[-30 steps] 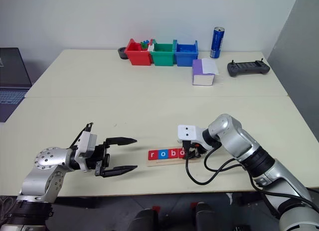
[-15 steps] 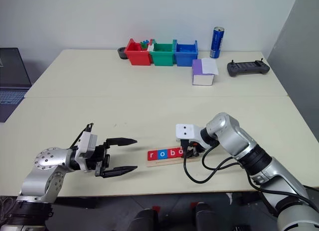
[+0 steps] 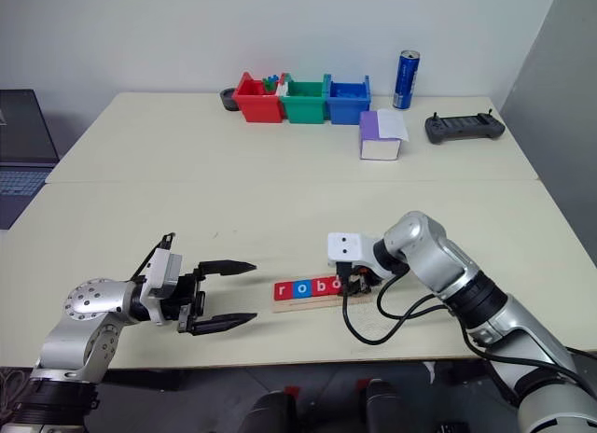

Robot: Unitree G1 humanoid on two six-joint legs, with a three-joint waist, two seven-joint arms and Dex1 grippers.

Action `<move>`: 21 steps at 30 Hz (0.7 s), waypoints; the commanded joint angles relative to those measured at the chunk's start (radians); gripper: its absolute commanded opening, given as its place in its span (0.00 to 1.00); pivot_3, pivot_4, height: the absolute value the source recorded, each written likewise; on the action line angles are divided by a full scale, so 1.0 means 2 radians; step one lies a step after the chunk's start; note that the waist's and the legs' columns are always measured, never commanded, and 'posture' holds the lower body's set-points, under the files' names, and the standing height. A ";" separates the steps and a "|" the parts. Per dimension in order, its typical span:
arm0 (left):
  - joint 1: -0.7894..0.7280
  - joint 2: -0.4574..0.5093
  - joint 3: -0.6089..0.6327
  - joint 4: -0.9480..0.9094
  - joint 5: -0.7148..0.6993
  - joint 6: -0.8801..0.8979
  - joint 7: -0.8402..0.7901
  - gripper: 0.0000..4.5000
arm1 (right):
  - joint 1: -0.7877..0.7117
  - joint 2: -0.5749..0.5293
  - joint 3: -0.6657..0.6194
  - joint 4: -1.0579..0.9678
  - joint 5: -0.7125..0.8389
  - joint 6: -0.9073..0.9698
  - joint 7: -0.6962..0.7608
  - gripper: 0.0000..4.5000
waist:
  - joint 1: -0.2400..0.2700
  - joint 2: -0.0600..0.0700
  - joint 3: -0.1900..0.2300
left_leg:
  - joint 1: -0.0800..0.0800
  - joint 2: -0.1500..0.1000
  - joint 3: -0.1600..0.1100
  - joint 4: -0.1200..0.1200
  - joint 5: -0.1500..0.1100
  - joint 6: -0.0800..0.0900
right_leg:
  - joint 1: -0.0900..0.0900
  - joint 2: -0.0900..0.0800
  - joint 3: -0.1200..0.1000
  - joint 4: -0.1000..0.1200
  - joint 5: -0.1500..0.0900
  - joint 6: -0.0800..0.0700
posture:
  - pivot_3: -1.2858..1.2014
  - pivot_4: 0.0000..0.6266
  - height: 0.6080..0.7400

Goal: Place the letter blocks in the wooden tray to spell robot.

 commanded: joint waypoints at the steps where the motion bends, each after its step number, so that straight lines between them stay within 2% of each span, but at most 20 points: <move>1: -0.002 0.005 0.008 -0.006 -0.002 -0.008 -0.002 1.00 | -0.003 -0.001 -0.006 -0.007 0.000 -0.009 -0.002 0.40 | 0.000 0.000 0.000 | 0.000 0.000 0.000 0.000 0.000 0.000 | 0.000 0.000 0.000 0.000 0.000 0.000 | 0.52 0.24 1.00; 9: -0.002 0.006 0.008 -0.001 -0.001 -0.011 -0.005 1.00 | -0.007 -0.001 -0.020 -0.006 0.012 0.000 0.000 1.00 | 0.000 0.000 0.000 | 0.000 0.000 0.000 0.000 0.000 0.000 | 0.000 0.000 0.000 0.000 0.000 0.000 | 0.52 0.24 1.00; 12: -0.001 0.006 0.009 0.001 -0.001 -0.013 -0.006 1.00 | -0.010 -0.002 -0.031 -0.012 0.021 0.008 0.003 1.00 | 0.000 0.000 0.000 | 0.000 0.000 0.000 0.000 0.000 0.000 | 0.000 0.000 0.000 0.000 0.000 0.000 | 0.52 0.24 1.00; 16: 0.000 0.007 0.010 0.001 -0.001 -0.014 -0.006 1.00 | -0.005 -0.020 -0.077 -0.043 0.062 0.014 0.017 1.00 | 0.000 0.000 0.000 | 0.000 0.000 0.000 0.000 0.000 0.000 | 0.000 0.000 0.000 0.000 0.000 0.000 | 0.52 0.24 1.00; 21: 0.006 0.010 0.013 -0.006 -0.004 -0.012 -0.004 1.00 | 0.045 -0.076 -0.115 -0.084 0.101 0.004 0.038 1.00 | 0.001 0.000 0.000 | -0.001 0.000 0.000 0.000 0.000 0.000 | 0.000 0.000 0.000 0.000 0.000 0.000 | 0.52 0.24 1.00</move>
